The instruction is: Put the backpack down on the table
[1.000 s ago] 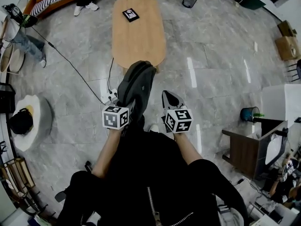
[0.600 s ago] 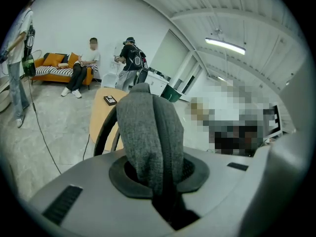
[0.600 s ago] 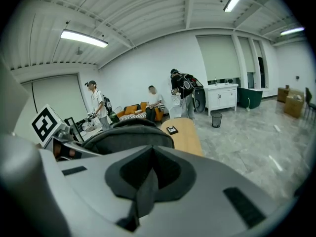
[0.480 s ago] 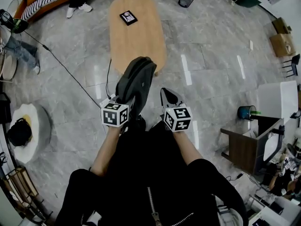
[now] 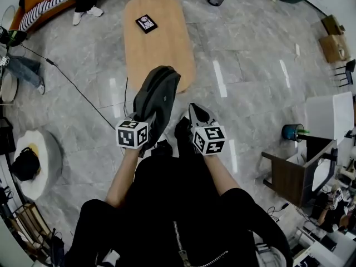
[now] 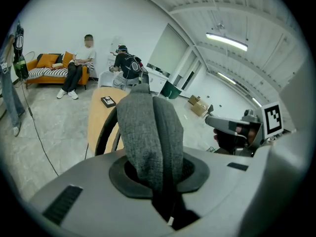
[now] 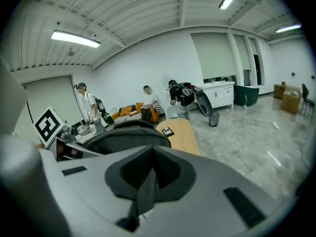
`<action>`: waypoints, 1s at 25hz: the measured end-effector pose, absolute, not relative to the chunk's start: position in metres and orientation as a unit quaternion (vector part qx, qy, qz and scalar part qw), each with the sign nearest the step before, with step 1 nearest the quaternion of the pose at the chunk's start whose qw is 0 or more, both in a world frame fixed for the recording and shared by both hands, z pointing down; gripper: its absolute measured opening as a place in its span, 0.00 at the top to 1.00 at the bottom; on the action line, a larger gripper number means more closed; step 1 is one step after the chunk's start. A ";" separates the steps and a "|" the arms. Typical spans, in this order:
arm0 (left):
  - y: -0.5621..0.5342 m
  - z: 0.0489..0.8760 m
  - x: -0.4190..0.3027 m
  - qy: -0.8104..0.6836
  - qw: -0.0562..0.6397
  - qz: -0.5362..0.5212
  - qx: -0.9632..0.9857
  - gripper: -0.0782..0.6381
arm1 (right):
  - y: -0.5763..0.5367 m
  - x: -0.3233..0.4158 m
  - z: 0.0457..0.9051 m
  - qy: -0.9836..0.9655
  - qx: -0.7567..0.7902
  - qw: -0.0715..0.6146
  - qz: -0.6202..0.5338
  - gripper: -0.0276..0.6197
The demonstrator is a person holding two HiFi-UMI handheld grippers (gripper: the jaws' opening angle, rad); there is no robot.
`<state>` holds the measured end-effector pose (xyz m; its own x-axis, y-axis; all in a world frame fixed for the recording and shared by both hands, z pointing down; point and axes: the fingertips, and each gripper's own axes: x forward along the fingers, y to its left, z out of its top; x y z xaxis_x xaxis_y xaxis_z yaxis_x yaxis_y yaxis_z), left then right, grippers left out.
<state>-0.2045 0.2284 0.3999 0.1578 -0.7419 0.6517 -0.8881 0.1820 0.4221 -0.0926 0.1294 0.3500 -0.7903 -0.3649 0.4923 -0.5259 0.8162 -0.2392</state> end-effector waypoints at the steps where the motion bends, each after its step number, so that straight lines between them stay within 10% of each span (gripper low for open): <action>1: 0.222 0.400 -0.205 -0.643 0.422 0.088 0.633 0.78 | 0.121 -0.096 0.351 -0.928 0.237 0.215 0.189 0.94; 25: 0.019 0.386 -0.211 -0.649 0.412 0.077 0.635 0.78 | -0.060 -0.120 0.360 -0.929 0.202 0.219 0.219 0.94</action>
